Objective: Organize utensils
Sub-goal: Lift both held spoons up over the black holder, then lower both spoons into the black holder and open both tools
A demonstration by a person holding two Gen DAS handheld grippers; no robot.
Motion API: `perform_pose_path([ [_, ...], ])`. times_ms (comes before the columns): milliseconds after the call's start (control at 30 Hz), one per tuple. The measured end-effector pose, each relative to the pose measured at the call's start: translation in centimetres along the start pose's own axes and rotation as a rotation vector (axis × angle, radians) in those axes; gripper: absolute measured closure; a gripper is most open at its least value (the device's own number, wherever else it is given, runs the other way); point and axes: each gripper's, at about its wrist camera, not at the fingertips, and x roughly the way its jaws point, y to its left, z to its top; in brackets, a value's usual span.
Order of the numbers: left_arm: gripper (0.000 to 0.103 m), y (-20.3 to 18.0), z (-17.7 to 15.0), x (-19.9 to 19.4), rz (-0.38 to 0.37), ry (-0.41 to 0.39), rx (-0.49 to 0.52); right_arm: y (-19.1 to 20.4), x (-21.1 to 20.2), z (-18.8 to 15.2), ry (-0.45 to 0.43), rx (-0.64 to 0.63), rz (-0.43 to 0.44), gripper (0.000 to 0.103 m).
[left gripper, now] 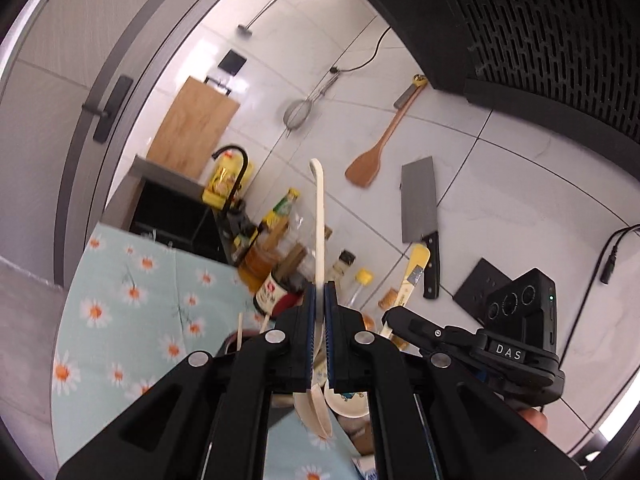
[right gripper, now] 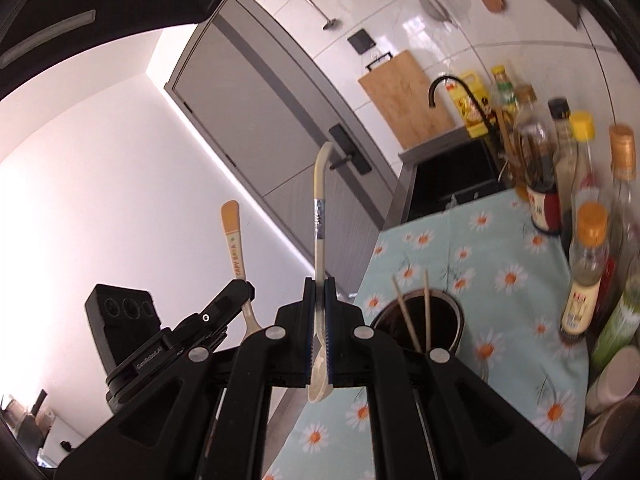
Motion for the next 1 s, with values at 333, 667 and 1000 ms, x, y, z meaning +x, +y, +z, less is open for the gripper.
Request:
perform_pose_path([
  [333,0.099,0.3,1.0,4.2,0.074,-0.075,0.053,-2.3,1.6,3.1,-0.085,-0.017,-0.089,0.097],
  [667,0.099,2.4,-1.1,8.2,0.083,-0.008,0.044,-5.0,4.3,2.2,-0.05,-0.015,-0.142,0.097],
  [1000,0.099,4.2,-4.0,9.9,0.09,0.092,0.004,-6.2,6.2,-0.5,0.031,0.006,-0.163,0.096],
])
